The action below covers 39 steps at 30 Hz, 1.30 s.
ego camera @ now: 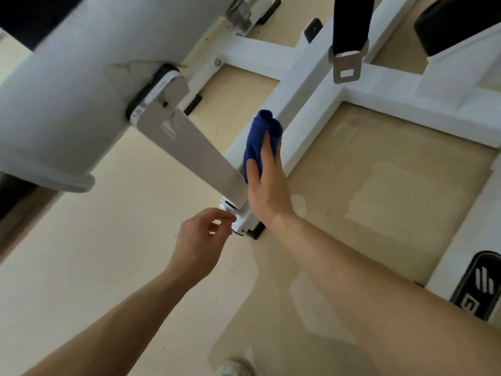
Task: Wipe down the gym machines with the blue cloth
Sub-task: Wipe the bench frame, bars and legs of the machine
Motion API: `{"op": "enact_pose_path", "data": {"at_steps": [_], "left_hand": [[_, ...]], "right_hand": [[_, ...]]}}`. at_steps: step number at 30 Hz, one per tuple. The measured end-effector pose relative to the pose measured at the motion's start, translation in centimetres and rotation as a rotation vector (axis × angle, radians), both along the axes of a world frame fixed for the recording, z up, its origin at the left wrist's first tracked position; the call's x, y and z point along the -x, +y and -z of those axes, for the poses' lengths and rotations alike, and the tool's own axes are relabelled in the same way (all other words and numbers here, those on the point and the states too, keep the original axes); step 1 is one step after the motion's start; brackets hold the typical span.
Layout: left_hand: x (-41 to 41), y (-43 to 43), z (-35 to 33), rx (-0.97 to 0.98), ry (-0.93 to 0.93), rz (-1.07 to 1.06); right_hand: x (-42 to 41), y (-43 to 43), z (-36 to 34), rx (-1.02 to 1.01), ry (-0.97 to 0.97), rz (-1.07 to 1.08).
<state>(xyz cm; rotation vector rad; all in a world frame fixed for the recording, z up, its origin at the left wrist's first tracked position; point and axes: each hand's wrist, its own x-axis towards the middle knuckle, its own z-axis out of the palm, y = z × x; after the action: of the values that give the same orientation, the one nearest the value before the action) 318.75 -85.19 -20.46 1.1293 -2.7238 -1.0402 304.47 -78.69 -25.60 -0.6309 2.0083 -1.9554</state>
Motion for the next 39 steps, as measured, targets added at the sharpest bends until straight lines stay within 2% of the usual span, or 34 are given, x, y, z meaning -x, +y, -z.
{"op": "enact_pose_path", "data": {"at_steps": [3, 7, 14, 18, 20, 23, 27, 31, 34, 39], "left_hand": [[-0.7, -0.3, 0.0, -0.001, -0.031, -0.066], [0.1, -0.5, -0.7, 0.054, -0.056, -0.04], [-0.9, -1.6, -1.0, 0.093, -0.092, -0.152], [-2.1, -1.1, -0.9, 0.124, -0.117, -0.123], [-2.6, -0.9, -0.9, 0.161, -0.114, -0.084], [-3.5, -0.8, -1.1, 0.201, -0.102, -0.132], [-5.2, -1.2, -0.7, 0.172, -0.121, -0.206], [-6.0, -1.5, -0.1, 0.174, -0.102, -0.217], [-6.1, -1.3, 0.6, 0.198, -0.085, -0.229], [-5.9, -0.8, 1.1, 0.202, -0.071, -0.243]], "right_hand": [[4.8, -0.5, -0.4, -0.088, -0.028, 0.093], [9.5, -0.2, -0.9, -0.145, -0.105, 0.178], [-3.8, -0.5, -1.0, -0.114, -0.07, 0.029], [-6.8, -0.7, -2.7, -0.117, -0.121, 0.072], [-7.2, -1.0, -5.3, -0.037, -0.069, 0.067], [-7.2, -2.0, -9.3, 0.066, 0.098, 0.06], [-7.0, -2.5, -7.5, 0.013, 0.285, 0.064], [-7.0, -1.9, -1.8, -0.141, 0.198, 0.069], [-7.4, -2.1, 0.1, -0.223, 0.232, 0.102], [-8.4, -1.6, 2.3, -0.305, -0.091, 0.1]]}}
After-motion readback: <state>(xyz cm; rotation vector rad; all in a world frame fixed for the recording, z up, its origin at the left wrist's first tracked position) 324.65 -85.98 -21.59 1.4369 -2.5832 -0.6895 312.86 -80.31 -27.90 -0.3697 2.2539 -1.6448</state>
